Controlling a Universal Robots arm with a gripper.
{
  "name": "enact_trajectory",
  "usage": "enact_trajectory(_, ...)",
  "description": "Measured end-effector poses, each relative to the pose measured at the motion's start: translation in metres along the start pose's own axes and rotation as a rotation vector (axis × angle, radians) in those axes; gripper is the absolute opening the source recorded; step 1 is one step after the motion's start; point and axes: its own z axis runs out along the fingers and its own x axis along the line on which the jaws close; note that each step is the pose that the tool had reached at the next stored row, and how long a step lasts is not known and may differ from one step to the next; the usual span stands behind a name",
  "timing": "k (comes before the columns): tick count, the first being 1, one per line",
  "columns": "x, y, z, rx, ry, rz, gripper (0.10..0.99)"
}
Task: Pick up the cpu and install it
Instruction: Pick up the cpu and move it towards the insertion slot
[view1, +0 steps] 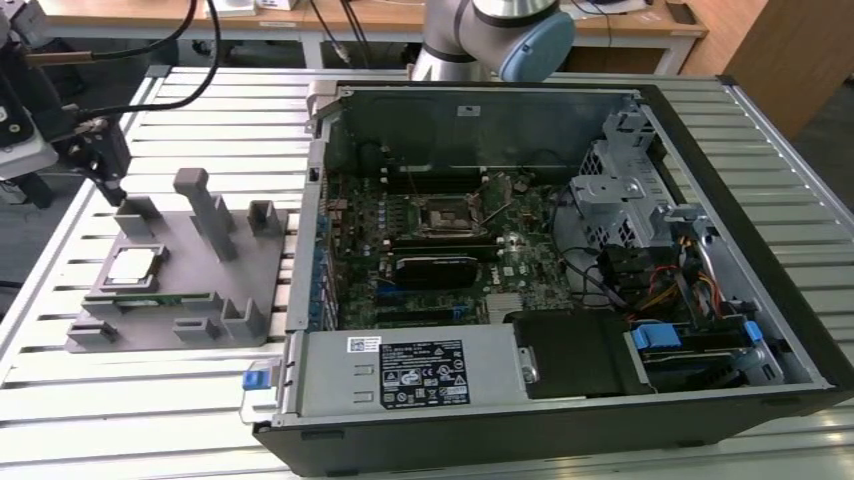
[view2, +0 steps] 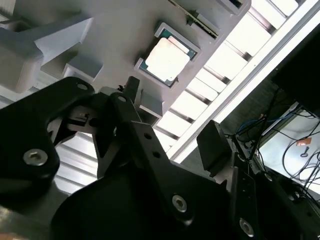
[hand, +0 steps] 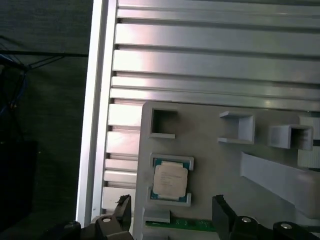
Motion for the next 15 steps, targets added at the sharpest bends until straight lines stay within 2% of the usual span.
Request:
enact_trajectory(1,0.0001,-0.0001,0.0019,0.000,-0.0002,0.001,0.698)
enact_trajectory(2,0.0003,-0.0001,0.0036,0.000,-0.0002,0.005,0.757)
enact_trajectory(3,0.0004,-0.0002,0.0054,0.000,-0.0004,0.009,0.757)
enact_trajectory(4,0.0006,-0.0003,0.0073,0.000,-0.0006,0.012,0.820)
enact_trajectory(15,0.0030,-0.0012,0.0274,0.000,-0.0007,0.016,0.820)
